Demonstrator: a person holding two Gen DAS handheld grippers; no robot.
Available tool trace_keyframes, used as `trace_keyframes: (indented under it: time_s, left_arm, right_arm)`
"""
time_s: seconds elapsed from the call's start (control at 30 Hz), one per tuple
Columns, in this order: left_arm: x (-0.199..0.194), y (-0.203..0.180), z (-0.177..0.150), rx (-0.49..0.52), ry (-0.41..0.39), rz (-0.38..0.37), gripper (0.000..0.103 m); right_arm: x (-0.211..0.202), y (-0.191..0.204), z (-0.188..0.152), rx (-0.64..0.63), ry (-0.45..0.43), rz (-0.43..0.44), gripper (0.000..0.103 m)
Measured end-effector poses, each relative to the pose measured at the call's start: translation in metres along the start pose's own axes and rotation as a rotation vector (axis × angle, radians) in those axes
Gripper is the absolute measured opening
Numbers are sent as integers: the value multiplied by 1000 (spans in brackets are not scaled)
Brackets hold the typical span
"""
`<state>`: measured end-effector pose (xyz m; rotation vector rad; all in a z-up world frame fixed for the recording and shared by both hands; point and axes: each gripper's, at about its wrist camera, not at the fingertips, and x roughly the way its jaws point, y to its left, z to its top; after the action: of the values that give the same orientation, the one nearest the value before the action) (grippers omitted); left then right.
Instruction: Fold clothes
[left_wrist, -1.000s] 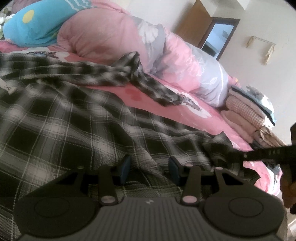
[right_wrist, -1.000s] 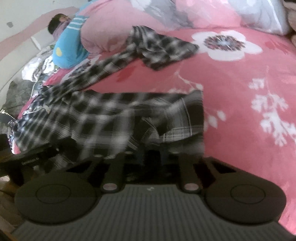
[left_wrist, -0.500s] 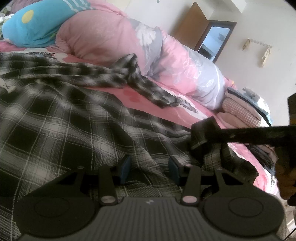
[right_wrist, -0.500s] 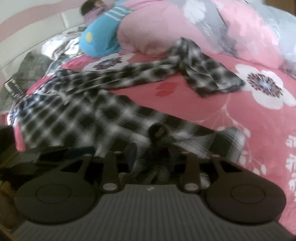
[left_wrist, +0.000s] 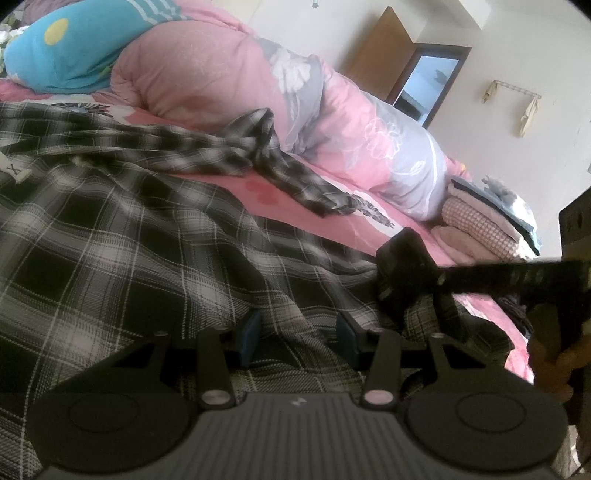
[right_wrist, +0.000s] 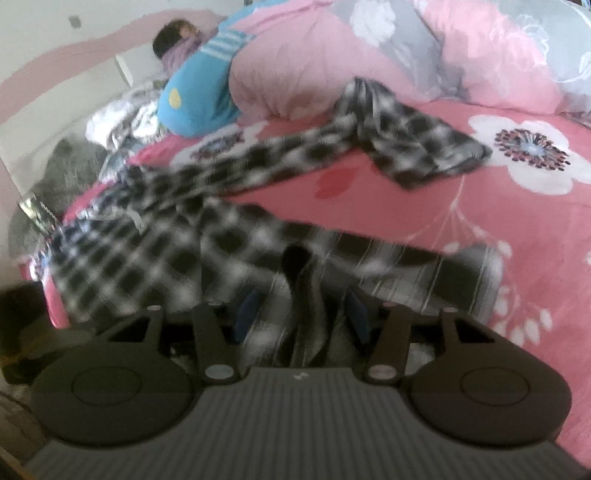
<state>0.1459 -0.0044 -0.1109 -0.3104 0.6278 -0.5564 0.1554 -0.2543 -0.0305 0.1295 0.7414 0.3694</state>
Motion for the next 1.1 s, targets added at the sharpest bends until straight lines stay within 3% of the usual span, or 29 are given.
trace_keyframes:
  time_s: [0.13,0.27,0.47,0.67,0.77,0.8,0.87,1.1]
  left_arm:
    - [0,0,0,0,-1,-1,47]
    - [0,0,0,0,-2,1,47]
    - [0,-1,0,4,-2,3,47]
    - [-1,0,0,4,-3,1,47]
    - [-1,0,0,4,-3,0,47]
    - [-1,0,0,4,-3,0,47]
    - [-1,0,0,4,-3,-1,47]
    - [-1,-1,-1,8,-5,2,47]
  right_arm:
    - [9,19,-9,-102,17,-86,48]
    - [10,26,-12,-158,6,-144,38]
    - [-2,40,-11,-245,-62,-217,38]
    - [-2,49,-6,-304,-99,-215,38]
    - [11,46,-13,-287,-41,-217,36]
    - [16,42,-16,-274,-21,-223,23]
    - [18,34,-18,-244,-6,-230,6]
    - [-49,-36,10,-77,-166,-284,4]
